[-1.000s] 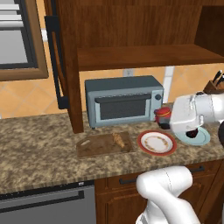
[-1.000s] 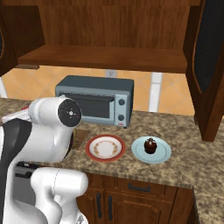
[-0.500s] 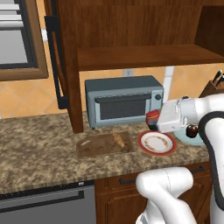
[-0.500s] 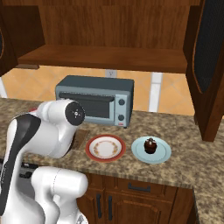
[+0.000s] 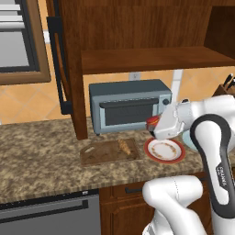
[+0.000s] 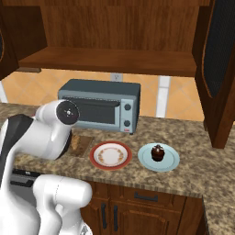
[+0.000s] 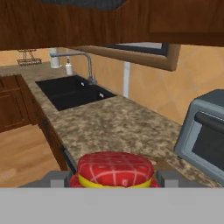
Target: From the different types of pastries on the counter, select a croissant and place it on the cutting board. Then retrieve a jar of jam from the cabinet and place it alongside the croissant on the cutting board.
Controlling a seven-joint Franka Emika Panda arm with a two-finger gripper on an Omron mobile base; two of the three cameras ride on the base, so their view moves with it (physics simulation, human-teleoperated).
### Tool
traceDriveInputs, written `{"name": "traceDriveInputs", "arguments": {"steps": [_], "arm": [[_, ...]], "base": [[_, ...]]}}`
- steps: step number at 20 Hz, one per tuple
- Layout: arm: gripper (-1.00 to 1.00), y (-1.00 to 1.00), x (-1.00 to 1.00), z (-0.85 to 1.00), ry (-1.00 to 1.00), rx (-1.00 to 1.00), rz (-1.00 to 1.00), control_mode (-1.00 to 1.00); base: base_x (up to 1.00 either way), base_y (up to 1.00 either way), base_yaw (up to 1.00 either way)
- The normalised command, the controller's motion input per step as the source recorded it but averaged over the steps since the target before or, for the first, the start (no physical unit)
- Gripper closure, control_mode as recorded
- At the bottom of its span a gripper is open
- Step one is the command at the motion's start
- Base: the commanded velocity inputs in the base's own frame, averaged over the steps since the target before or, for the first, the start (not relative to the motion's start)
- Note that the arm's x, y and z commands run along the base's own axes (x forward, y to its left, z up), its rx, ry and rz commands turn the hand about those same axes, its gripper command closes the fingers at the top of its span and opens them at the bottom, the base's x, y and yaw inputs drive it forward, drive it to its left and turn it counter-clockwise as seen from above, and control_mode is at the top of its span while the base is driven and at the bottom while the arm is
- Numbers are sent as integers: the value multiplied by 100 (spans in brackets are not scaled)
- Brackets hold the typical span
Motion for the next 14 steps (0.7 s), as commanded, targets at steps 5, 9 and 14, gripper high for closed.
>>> {"name": "traceDriveInputs", "arguments": {"steps": [5,9,14], "arm": [[100,0,48,-40,-9,-10,22,-100],[100,3,44,-31,-9,-8,19,-100],[100,25,23,-32,-1,-25,3,-100]], "base": [[0,0,0],[0,0,0],[0,0,0]]}}
